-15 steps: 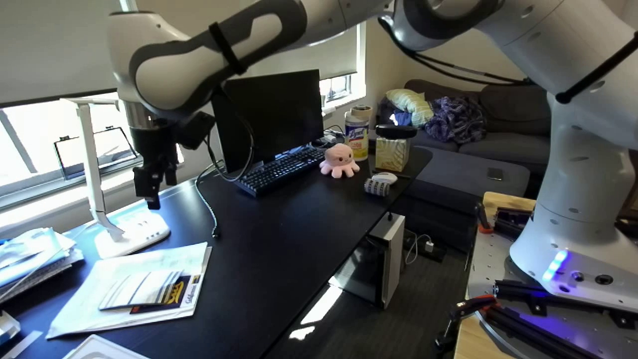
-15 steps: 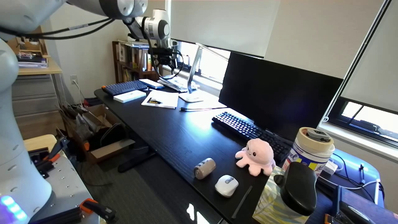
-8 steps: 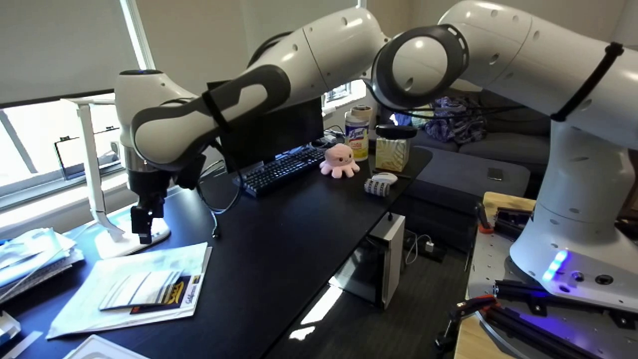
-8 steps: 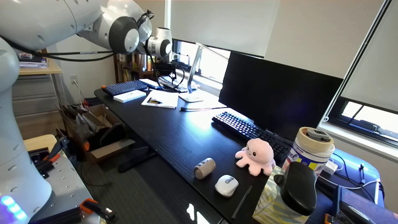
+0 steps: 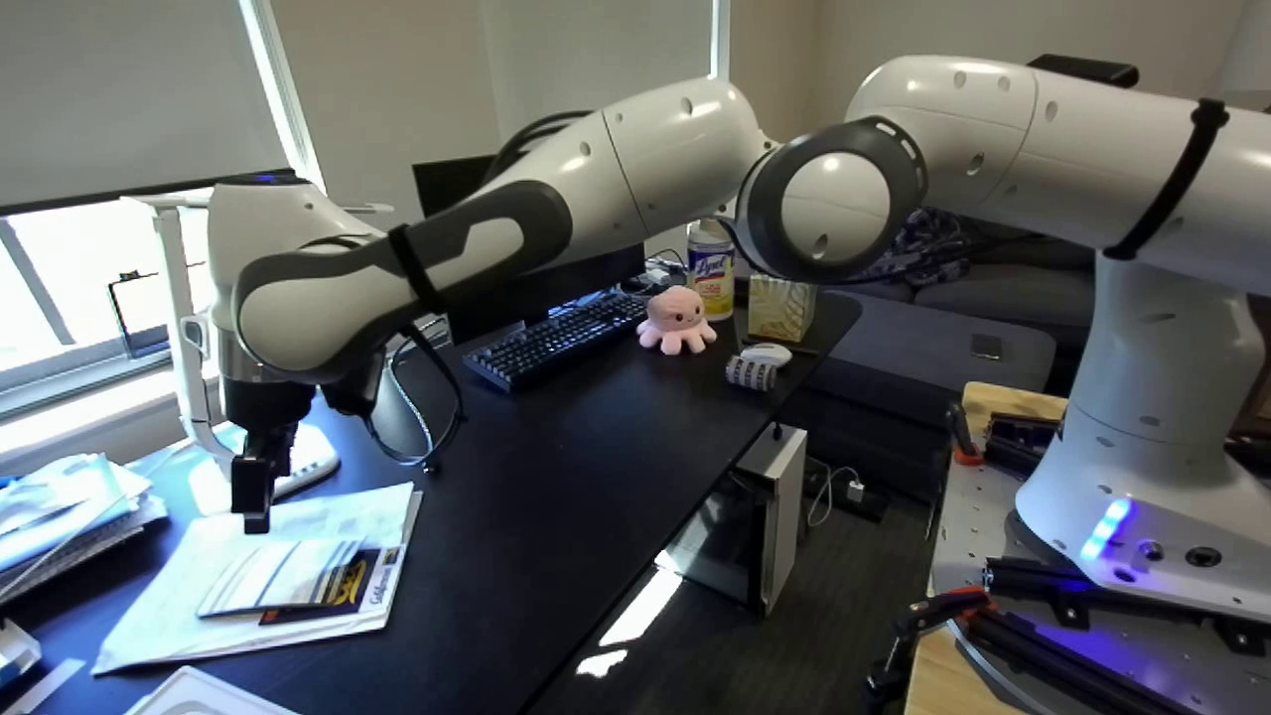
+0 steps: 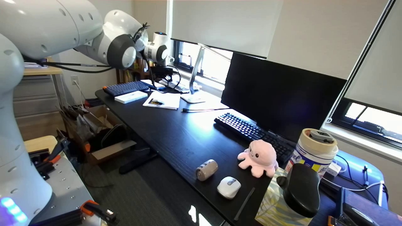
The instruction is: Neatly arrange the papers
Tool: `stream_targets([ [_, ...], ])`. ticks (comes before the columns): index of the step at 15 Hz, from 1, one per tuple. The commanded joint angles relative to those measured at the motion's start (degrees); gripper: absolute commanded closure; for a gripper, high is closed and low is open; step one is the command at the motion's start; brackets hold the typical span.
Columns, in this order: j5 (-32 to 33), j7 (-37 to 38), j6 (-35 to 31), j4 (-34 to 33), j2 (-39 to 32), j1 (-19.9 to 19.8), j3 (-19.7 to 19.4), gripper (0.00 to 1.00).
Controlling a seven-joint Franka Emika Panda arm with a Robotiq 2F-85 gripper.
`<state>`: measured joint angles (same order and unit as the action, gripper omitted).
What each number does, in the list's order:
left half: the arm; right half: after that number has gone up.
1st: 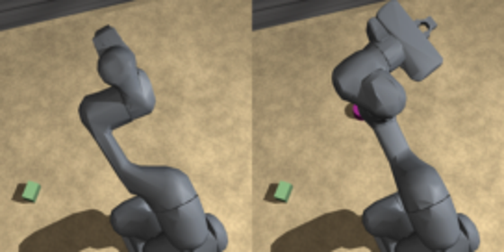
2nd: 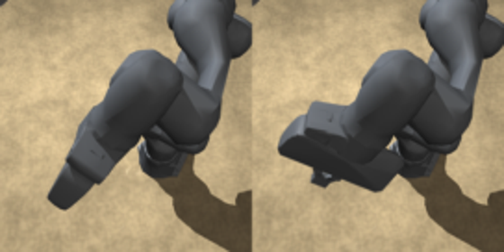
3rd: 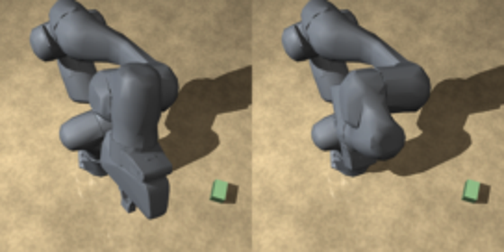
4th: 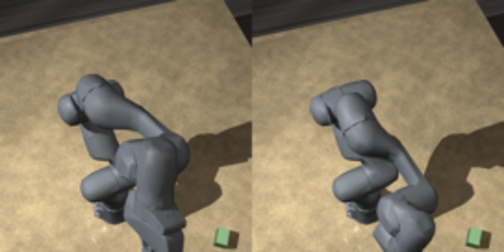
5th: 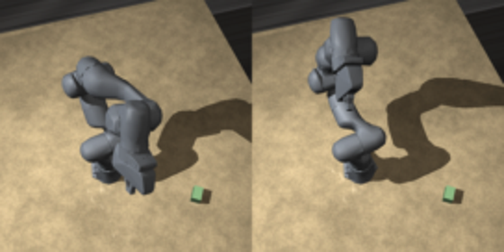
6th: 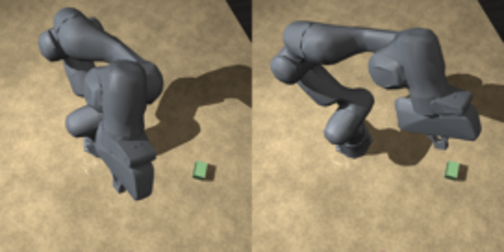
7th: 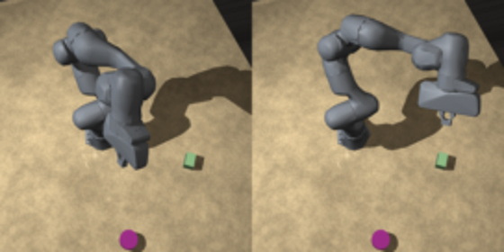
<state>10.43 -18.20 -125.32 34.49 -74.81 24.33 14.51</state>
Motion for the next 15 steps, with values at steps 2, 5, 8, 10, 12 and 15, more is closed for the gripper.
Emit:
stream_targets([
  [2, -3.34, -0.82, 1.88, -6.40, -4.11, 2.09, -2.45, 0.00],
  [5, -4.93, 4.19, 1.60, -7.99, -5.44, 1.64, -4.05, 0.00],
  [8, -4.09, 3.02, -0.01, -3.36, -2.97, 0.98, -3.88, 0.00],
  [10, -4.11, 3.02, -0.04, -3.42, -3.08, 0.76, -4.01, 0.00],
  [12, -4.48, 5.98, 0.18, -3.70, -2.86, 0.93, -4.35, 0.00],
  [15, -4.99, 16.22, 0.51, -2.40, -2.66, 0.75, -5.35, 0.00],
])
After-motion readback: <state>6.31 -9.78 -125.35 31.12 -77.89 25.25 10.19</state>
